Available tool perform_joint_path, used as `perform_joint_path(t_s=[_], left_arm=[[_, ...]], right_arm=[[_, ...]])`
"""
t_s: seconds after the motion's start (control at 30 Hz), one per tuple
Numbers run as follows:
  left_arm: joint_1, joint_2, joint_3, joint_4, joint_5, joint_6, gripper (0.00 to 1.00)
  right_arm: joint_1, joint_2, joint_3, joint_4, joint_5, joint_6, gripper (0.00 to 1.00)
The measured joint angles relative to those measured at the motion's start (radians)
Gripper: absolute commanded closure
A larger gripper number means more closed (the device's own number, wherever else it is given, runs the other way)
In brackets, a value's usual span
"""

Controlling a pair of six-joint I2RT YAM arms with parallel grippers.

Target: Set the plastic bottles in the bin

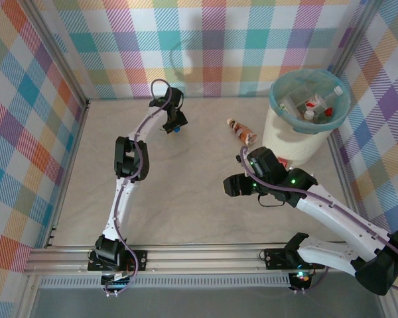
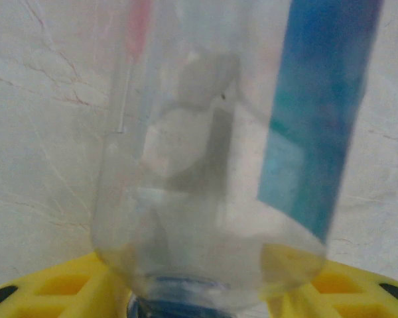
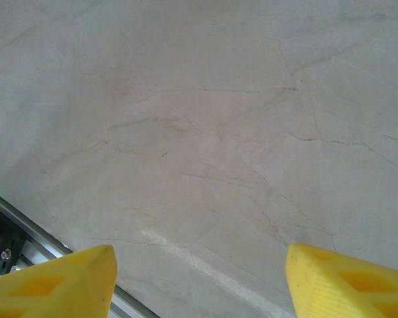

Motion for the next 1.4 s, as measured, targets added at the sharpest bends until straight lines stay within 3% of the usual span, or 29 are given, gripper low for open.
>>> perform_joint_path(t_s=[0.07, 0.27, 0.47, 0.57, 0.77, 0.9, 1.0, 1.17, 1.4], left_arm=[[0.001, 0.004, 0.0, -0.003, 0.001, 0.01, 0.63], [0.006, 0.004, 0.0, -0.003, 0.02, 0.031, 0.73], [0.006, -0.064, -0.079, -0.014, 0.029, 0.072, 0.75], [0.0, -0.227, -0.278, 0.041, 0.034, 0.11, 0.75], [-0.06, -0.823, -0.776, 0.302, 0.03, 0.211, 0.76], [-0.215, -1.233, -0.983, 0.502, 0.027, 0.332, 0.76], [-0.351, -1.439, -1.1, 0.605, 0.056, 0.421, 0.76], [-0.462, -1.624, -1.266, 0.657, 0.117, 0.508, 0.76], [-0.548, -1.695, -1.364, 0.642, 0.267, 0.558, 0.78]], right_arm=[[0.0, 0.0, 0.0, 0.0, 0.0, 0.001, 0.32], [0.0, 0.0, 0.015, -0.006, -0.004, 0.005, 0.32], [0.0, 0.0, 0.08, -0.036, 0.005, 0.0, 0.32], [0.0, 0.0, 0.155, -0.061, 0.026, -0.017, 0.31], [0.0, -0.016, 0.346, -0.079, 0.099, -0.101, 0.29], [-0.001, -0.041, 0.472, -0.072, 0.136, -0.163, 0.28], [-0.001, -0.047, 0.557, -0.055, 0.121, -0.196, 0.27], [-0.001, -0.046, 0.629, 0.0, 0.006, -0.225, 0.22], [-0.001, 0.005, 0.661, 0.053, -0.22, -0.224, 0.12]])
